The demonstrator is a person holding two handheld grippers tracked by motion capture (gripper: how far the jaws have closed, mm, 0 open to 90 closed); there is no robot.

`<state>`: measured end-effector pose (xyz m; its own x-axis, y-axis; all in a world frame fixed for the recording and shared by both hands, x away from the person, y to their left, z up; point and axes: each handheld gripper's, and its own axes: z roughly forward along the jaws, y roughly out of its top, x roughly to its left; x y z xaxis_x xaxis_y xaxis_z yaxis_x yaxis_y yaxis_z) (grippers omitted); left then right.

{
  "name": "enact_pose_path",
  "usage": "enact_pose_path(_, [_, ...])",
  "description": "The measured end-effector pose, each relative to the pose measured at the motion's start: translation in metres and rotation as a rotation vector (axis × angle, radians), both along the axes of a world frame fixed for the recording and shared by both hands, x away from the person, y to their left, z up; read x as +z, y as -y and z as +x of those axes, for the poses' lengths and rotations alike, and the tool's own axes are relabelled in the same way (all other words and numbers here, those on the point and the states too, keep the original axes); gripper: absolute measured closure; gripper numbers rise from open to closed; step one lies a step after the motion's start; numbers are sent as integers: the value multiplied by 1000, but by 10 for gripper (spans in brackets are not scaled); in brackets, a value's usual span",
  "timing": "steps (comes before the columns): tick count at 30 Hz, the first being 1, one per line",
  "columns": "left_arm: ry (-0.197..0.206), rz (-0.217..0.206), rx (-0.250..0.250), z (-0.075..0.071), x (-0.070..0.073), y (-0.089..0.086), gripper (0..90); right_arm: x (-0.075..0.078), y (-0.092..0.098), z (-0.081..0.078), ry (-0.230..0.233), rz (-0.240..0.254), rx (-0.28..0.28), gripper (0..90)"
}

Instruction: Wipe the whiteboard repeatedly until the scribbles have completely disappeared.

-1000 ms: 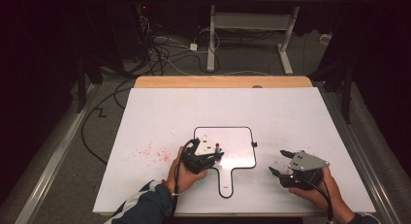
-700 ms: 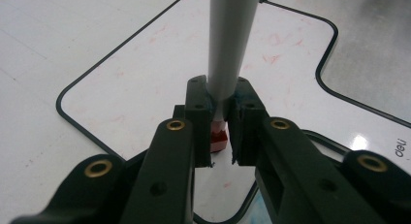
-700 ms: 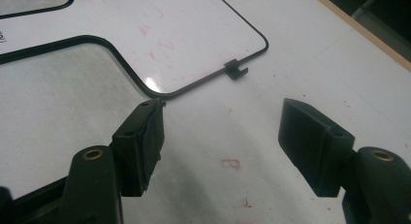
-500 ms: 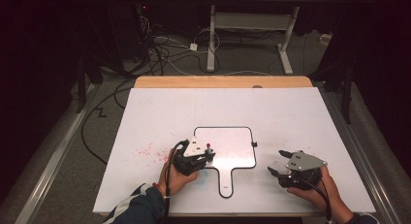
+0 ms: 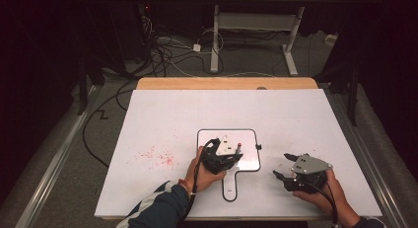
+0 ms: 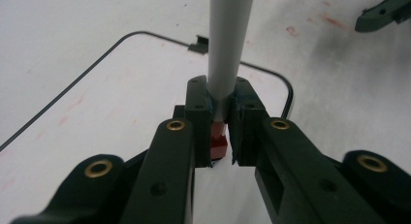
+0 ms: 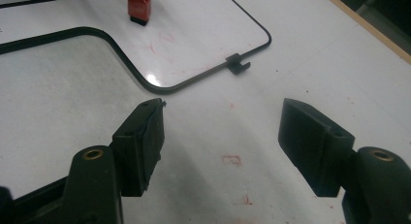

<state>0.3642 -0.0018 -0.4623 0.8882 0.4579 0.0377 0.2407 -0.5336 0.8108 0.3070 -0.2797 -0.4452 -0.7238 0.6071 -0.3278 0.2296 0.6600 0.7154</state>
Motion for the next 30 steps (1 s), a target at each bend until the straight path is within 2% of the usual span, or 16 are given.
enact_pose_path(3, [-1,-14,-36,-2,-1,17,788,0,1,0,0,-1,-3,341])
enact_pose_path(6, [5,-11,-60,-4,0,30,789,0,2,0,4,-7,1,341])
enact_pose_path(10, [21,7,-64,-1,1,41,788,0,2,-1,1,-4,-5,340])
enact_pose_path(13, [8,-4,-53,4,1,48,788,0,3,0,5,-5,-3,340])
enact_pose_path(16, [23,8,-58,6,1,56,788,0,2,0,2,-8,-3,340])
enact_pose_path(18, [18,4,-61,10,1,60,788,0,2,0,2,-7,1,340])
enact_pose_path(23, [26,18,-35,21,2,57,789,0,3,0,2,2,-5,341])
enact_pose_path(27, [-7,-19,3,29,0,43,789,0,4,-1,5,2,-2,341])
enact_pose_path(30, [-10,-20,6,29,-1,31,788,1,5,-1,6,2,-5,341])
